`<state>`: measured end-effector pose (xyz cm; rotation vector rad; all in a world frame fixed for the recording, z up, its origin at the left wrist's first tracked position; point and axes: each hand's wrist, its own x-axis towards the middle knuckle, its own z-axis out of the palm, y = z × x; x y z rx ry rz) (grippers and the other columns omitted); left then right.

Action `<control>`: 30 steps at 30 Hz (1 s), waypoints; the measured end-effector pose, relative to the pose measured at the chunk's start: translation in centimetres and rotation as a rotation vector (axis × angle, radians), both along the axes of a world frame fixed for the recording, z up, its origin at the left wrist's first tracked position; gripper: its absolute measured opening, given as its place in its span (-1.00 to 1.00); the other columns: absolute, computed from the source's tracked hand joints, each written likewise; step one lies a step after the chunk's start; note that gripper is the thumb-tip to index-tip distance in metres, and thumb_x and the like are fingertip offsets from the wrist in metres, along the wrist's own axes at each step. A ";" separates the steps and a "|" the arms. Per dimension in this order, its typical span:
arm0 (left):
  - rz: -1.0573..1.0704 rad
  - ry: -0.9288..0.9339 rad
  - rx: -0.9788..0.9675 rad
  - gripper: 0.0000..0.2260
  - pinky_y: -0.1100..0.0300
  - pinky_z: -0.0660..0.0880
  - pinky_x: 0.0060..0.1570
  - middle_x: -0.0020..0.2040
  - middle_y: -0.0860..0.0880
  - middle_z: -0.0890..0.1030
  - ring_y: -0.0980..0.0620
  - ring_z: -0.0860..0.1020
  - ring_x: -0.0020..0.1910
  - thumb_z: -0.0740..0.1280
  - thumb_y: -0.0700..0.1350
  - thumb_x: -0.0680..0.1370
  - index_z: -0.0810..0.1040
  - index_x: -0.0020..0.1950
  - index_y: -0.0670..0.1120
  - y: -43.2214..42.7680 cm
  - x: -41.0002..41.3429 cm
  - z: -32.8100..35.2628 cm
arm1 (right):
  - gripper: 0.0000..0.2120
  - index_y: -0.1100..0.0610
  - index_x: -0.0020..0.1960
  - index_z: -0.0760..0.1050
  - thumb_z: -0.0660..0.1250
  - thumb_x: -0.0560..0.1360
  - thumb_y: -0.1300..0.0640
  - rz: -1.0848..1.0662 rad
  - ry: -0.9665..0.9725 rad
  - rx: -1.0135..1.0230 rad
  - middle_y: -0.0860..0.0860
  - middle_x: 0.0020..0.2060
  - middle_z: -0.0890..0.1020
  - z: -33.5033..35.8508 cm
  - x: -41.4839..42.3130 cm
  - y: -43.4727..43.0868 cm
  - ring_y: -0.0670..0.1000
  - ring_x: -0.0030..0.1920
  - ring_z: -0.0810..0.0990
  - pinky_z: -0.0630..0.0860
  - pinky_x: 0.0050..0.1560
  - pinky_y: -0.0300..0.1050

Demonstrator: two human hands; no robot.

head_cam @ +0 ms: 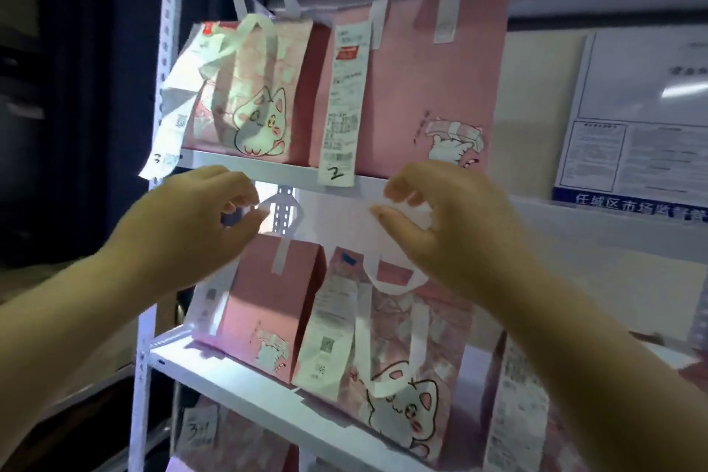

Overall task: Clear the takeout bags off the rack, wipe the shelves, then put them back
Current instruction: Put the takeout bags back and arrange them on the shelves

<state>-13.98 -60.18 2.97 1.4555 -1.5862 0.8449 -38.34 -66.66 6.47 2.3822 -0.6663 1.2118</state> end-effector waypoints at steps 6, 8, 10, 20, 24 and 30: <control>0.020 0.024 -0.030 -0.89 0.07 0.53 -0.25 -0.20 0.06 0.54 0.01 0.55 -0.26 0.37 0.00 0.44 0.54 -0.12 -0.01 -2.9 9.5 4.1 | -0.74 0.06 -0.01 0.51 0.28 0.47 -0.11 -0.054 -0.047 -0.017 -0.08 -0.17 0.58 4.0 8.9 -2.3 -0.08 -0.22 0.55 0.51 -0.29 -0.20; 0.031 0.063 -0.019 -0.86 0.08 0.52 -0.20 -0.15 0.07 0.56 0.03 0.55 -0.19 0.35 0.04 0.44 0.52 -0.07 0.03 -4.3 12.7 5.2 | -0.73 0.09 0.01 0.50 0.29 0.47 -0.10 -0.087 -0.055 0.015 -0.06 -0.15 0.58 5.1 11.5 -3.4 -0.06 -0.21 0.54 0.50 -0.28 -0.21; 0.055 0.119 0.003 -0.75 0.09 0.49 -0.11 -0.04 0.04 0.55 0.01 0.54 -0.09 0.34 0.06 0.46 0.51 0.08 0.01 -6.0 15.7 6.1 | -0.72 0.10 0.04 0.49 0.31 0.48 -0.09 -0.128 -0.069 0.053 -0.04 -0.14 0.58 6.1 13.9 -4.5 -0.03 -0.19 0.55 0.52 -0.23 -0.16; 0.048 0.292 0.064 -0.51 -0.04 0.39 0.15 0.26 -0.15 0.36 -0.16 0.37 0.22 0.30 0.05 0.48 0.32 0.35 -0.09 -12.3 24.2 9.7 | -0.76 0.10 -0.30 0.37 0.38 0.45 0.07 -0.292 -0.149 0.247 0.02 -0.36 0.52 9.2 23.1 -7.7 -0.01 -0.37 0.47 0.38 -0.44 -0.14; 0.020 0.284 0.069 -0.67 0.03 0.42 -0.02 0.14 -0.10 0.36 -0.11 0.41 0.06 0.28 0.07 0.49 0.37 0.15 -0.10 -13.4 25.2 10.2 | -0.69 0.16 -0.38 0.32 0.33 0.47 0.13 -0.440 -0.123 0.291 0.08 -0.46 0.45 9.8 24.8 -9.0 0.06 -0.45 0.39 0.25 -0.49 -0.16; -0.083 0.308 -0.011 -0.66 0.05 0.43 0.02 0.15 -0.08 0.35 -0.09 0.44 0.06 0.27 0.00 0.52 0.37 0.23 -0.11 -14.3 26.2 10.0 | -0.76 0.15 -0.34 0.35 0.28 0.47 0.29 -0.586 -0.222 0.289 0.10 -0.37 0.50 10.3 25.2 -10.3 0.11 -0.36 0.48 0.34 -0.43 -0.14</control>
